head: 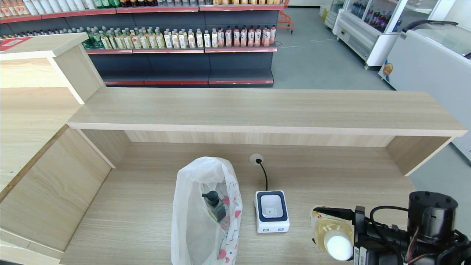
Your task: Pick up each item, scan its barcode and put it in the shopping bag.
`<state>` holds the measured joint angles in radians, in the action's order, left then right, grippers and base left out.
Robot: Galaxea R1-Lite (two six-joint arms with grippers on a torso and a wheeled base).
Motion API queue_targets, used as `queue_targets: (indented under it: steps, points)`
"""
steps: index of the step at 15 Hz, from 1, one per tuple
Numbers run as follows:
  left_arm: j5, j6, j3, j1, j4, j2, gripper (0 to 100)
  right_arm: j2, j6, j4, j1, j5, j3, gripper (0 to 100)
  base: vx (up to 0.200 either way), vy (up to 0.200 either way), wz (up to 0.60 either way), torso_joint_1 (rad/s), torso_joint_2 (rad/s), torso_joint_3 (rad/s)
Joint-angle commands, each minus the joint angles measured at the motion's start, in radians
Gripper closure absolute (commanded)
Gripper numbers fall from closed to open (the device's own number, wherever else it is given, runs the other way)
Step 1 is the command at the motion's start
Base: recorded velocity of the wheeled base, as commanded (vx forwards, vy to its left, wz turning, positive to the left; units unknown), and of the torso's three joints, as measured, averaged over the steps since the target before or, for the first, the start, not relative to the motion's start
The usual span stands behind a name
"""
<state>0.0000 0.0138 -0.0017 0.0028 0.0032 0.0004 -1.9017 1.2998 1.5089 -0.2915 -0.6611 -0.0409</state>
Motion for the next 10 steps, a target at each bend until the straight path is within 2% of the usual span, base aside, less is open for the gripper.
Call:
queue_targets:
  steps: [1,10]
  points:
    - [0.0,0.0,0.0,0.0,0.0,0.0,0,-0.033,-0.001,0.002,0.014,0.0,-0.007,100,0.0,0.0,0.0,0.0,0.0,0.0]
    - [0.0,0.0,0.0,0.0,0.0,0.0,0,-0.206,-0.062,0.001,0.008,-0.146,-0.269,100,0.0,0.0,0.0,0.0,0.0,0.0]
